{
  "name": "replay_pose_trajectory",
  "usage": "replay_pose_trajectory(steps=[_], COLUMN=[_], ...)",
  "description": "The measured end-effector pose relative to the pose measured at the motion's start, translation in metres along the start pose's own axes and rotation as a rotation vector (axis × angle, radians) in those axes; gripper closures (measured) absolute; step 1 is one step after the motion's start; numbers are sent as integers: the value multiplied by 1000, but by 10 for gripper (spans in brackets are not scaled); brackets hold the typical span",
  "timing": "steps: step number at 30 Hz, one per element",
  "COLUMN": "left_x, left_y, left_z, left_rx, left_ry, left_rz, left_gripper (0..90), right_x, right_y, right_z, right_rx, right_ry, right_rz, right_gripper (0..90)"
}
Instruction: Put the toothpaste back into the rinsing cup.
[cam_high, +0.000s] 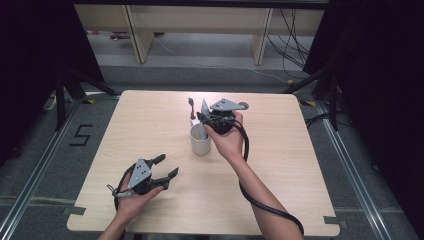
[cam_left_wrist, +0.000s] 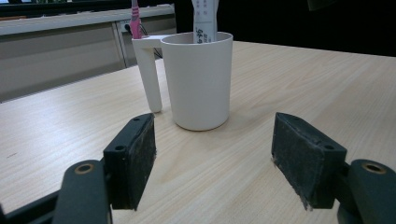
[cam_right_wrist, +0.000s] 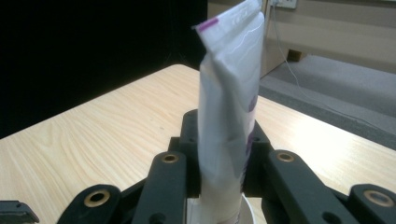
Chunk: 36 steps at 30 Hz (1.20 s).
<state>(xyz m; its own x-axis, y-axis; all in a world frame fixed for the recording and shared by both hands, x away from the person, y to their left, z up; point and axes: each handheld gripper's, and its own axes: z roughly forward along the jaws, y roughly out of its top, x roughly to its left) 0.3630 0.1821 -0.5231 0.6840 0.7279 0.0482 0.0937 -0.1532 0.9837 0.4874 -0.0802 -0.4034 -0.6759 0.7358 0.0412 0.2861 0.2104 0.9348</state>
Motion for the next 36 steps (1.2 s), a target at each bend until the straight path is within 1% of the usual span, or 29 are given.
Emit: replay_pose_trajectory(steps=[1, 2, 3, 5, 6, 7, 8, 10, 11, 12, 13, 14, 15, 16, 17, 18, 19, 21, 22, 23, 24, 27, 28, 30, 31, 32, 33, 34, 36], left_x=[0, 0, 0, 0, 0, 0, 0, 0, 0, 0, 0, 0, 0, 0, 0, 0, 0, 0, 0, 0, 0, 0, 0, 0, 0, 0, 0, 0, 0], left_y=[0, 0, 0, 0, 0, 0, 0, 0, 0, 0, 0, 0, 0, 0, 0, 0, 0, 0, 0, 0, 0, 0, 0, 0, 0, 0, 0, 0, 0], left_z=[0, 0, 0, 0, 0, 0, 0, 0, 0, 0, 0, 0, 0, 0, 0, 0, 0, 0, 0, 0, 0, 0, 0, 0, 0, 0, 0, 0, 0], left_rx=[0, 0, 1, -1, -4, -4, 1, 0, 0, 1, 1, 1, 1, 0, 0, 0, 0, 0, 0, 1, 1, 0, 0, 1, 0, 1, 1, 0, 0], left_ry=[0, -1, 0, -2, -2, -2, -1, 0, 0, -1, -1, -1, -1, -1, 0, 0, 0, 0, -1, -1, -1, -1, -1, -1, -1, -1, -2, -2, -2], left_rz=[0, -3, -1, 0, -1, -2, -1, -1, -1, -1, -1, -2, -1, -2, -1, -1, -1, -1, -1, -1, -1, -1, -1, -1, -1, -1, -1, -1, -1], left_gripper=[304, 304, 304, 303, 303, 303, 303, 303, 303, 303, 303, 303, 302, 302, 302, 302, 302, 302, 302, 302, 302, 302, 302, 302, 302, 302, 302, 302, 302], right_x=[-1, -2, -1, -3, -2, -4, -3, -5, -4, -4, -5, -3, -4, -4, -5, -4, -4, -5, -4, -4, -5, -4, -3, -4, -3, -4, -4, -4, -5], right_y=[-1, -2, -4, -6, -7, -8, -9, -10, -11, -12, -12, -13, -13, -14, -15, -16, -16, -17, -17, -18, -18, -19, -20, -21, -21, -22, -22, -22, -22], right_z=[1, 2, 2, 4, 4, 6, 7, 6, 7, 7, 9, 8, 9, 10, 10, 10, 10, 12, 12, 12, 13, 14, 13, 14, 15, 15, 16, 16, 16], right_rx=[1, 4, 8, 9, 19, 12, 12, 23, 16, 28, 19, 25, 28, 24, 29, 33, 40, 38, 35, 40, 30, 43, 50, 47, 47, 42, 46, 52, 50], right_ry=[-7, 2, -2, -11, -5, 5, 2, -9, -5, -6, -8, -4, -5, -11, 0, -5, -14, -6, -11, -10, -13, -9, -14, -7, -15, -16, -3, -9, -10], right_rz=[-14, -17, -2, -27, -2, -30, -13, -24, -8, -7, -24, 1, -15, -15, -26, -4, -1, -24, -14, -15, -20, -18, 4, -5, 7, -2, 2, -11, -12], right_gripper=[761, 761, 761, 760, 760, 760, 760, 760, 760, 760, 760, 760, 760, 760, 760, 760, 759, 759, 759, 759, 760, 759, 759, 759, 759, 759, 759, 759, 759])
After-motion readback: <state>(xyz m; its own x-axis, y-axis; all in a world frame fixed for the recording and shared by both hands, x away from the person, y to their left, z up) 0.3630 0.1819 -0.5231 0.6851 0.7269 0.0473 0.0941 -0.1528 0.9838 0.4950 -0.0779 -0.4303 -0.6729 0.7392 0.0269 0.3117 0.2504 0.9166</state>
